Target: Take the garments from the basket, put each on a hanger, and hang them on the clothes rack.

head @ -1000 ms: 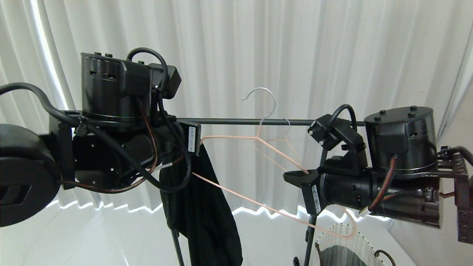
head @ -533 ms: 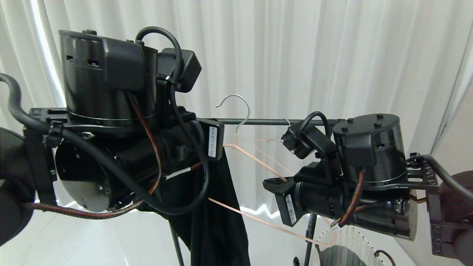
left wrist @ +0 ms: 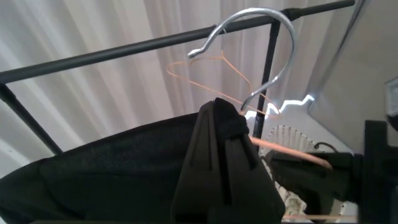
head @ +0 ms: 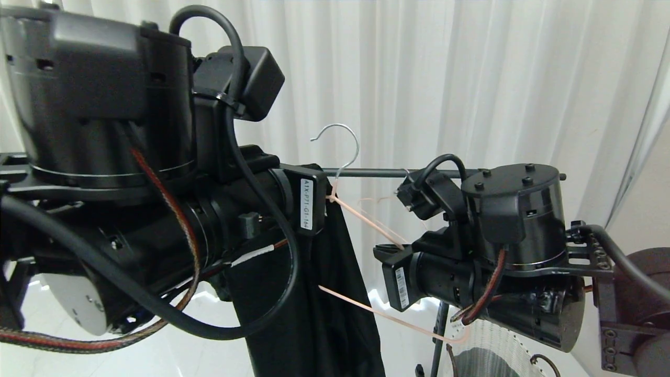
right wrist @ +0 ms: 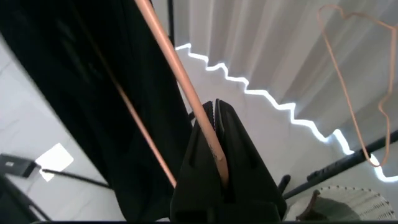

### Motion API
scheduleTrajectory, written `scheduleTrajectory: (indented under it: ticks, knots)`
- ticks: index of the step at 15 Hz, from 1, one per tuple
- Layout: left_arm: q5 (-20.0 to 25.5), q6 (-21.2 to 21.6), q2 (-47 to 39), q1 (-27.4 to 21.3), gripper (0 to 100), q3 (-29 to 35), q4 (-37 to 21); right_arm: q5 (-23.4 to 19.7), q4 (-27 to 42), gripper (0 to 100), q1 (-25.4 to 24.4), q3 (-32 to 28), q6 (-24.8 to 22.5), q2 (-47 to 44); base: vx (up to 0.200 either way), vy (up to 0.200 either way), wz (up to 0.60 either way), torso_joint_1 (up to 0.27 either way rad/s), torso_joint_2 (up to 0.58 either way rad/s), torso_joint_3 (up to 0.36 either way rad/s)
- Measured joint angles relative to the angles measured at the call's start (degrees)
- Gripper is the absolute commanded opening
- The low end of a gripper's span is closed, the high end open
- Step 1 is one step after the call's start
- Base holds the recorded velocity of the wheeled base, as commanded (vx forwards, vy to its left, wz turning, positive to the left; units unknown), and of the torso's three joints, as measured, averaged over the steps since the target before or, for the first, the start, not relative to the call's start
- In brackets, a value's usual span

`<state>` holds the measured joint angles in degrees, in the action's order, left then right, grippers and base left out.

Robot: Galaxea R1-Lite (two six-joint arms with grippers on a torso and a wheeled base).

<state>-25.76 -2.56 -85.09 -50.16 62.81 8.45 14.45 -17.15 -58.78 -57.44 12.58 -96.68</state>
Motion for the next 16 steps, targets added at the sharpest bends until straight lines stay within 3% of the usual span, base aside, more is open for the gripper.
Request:
scheduleTrajectory:
  ticks: [2,3,8,11,16]
  knots:
    - [-0.05,-0.04,0.96,-0.11,0,-0.27,0.04,1.45,-0.72,0,0.0,0.0,0.48,0.02,0.0,0.0,0.0,0.0,0.0,0.0]
    - [-0.02,-0.04,1.3,-0.11,100,-0.54,0.13,1.73,-1.97,0,0.0,-0.09,0.44,0.02,0.0,0.0,0.0,0.0,0.0,0.0]
    - [-1.15,0.67,1.88,0.09,100,-2.65,4.66,5.42,-5.45,0,0.1,-0.38,-0.51,0.02,0.0,0.0,0.0,0.0,0.0,0.0]
    - [-3.13,0.76,2.23,0.13,100,-3.16,4.82,6.55,-11.31,0,0.33,-0.33,-2.73,-0.11,0.0,0.0,0.0,0.0,0.0,0.0]
    - [-3.22,0.76,3.5,0.15,100,-5.64,4.85,7.45,-15.08,0,1.38,-0.16,-5.25,-0.2,0.0,0.0,0.0,0.0,0.0,0.0]
